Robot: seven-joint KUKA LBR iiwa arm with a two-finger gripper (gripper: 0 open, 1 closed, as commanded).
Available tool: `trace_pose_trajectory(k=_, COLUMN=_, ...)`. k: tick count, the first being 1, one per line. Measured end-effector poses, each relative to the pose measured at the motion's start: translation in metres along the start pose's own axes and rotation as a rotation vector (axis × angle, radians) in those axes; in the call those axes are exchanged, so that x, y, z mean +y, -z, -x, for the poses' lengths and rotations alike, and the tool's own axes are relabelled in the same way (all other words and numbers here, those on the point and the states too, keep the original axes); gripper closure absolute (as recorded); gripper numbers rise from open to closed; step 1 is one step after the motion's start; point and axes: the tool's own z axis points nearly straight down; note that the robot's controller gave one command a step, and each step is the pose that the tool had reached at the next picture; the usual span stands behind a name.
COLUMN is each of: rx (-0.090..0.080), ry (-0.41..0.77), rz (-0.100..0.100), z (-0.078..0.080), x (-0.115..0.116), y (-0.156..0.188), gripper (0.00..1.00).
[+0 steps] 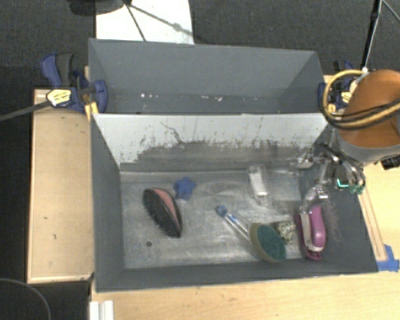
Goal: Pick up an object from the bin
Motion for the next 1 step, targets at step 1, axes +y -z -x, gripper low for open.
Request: trace_pose_trajectory(k=1, rx=-0.021, ry=0.361, rz=-0.014, z=-0.0507, x=0.0634, y=-0.0424, gripper=0.00)
